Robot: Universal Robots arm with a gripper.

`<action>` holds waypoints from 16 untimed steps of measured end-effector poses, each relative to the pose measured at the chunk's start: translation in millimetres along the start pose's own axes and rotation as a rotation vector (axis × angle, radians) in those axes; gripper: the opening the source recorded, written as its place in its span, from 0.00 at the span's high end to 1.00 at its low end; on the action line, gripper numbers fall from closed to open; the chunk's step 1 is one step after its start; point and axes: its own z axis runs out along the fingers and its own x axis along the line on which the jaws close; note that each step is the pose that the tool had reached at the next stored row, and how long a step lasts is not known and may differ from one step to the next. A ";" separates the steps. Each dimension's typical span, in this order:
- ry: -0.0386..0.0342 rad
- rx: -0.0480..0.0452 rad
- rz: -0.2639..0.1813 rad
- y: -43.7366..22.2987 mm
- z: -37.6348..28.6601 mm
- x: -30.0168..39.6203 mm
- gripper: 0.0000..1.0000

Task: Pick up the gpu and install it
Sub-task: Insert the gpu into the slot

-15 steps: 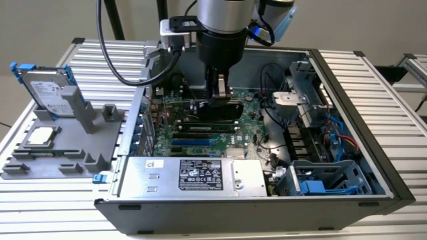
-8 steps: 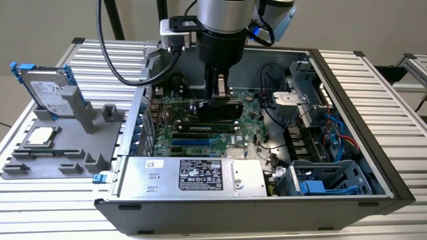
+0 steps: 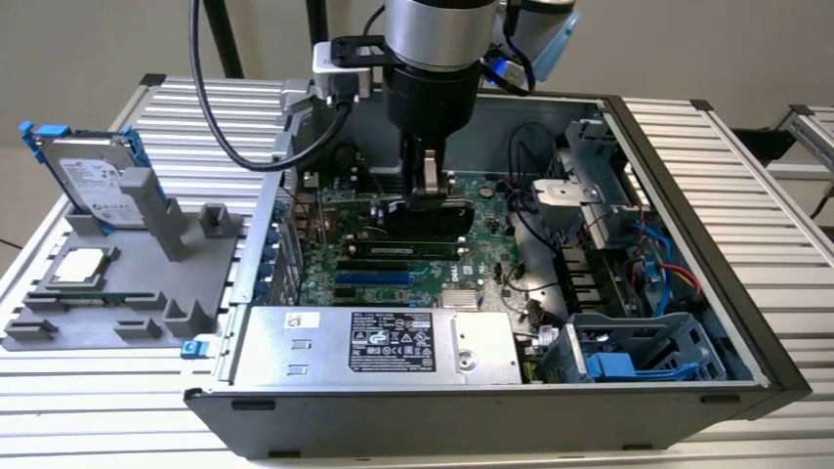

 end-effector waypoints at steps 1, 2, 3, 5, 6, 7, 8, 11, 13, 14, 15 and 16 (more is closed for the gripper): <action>0.0001 0.0004 0.011 0.0 1.6 0.1 1.00; -0.0001 0.0009 0.022 0.0 2.8 0.1 1.00; 0.0002 0.0012 0.033 -0.1 3.9 0.2 1.00; 0.0015 0.0017 0.050 -0.1 6.2 0.3 1.00; 0.0022 0.0020 0.058 -0.1 7.3 0.3 1.00; 0.0030 0.0023 0.065 0.0 8.8 0.4 1.00; 0.0042 0.0024 0.072 0.4 10.5 0.5 1.00; 0.0094 0.0030 0.088 0.8 14.8 0.8 1.00; 0.0202 -0.0018 0.091 0.8 14.9 1.1 1.00; 0.0239 -0.0048 0.092 0.8 15.2 1.3 1.00; 0.0266 -0.0071 0.092 0.9 15.5 1.6 1.00; 0.0288 -0.0099 0.092 0.9 15.8 2.0 1.00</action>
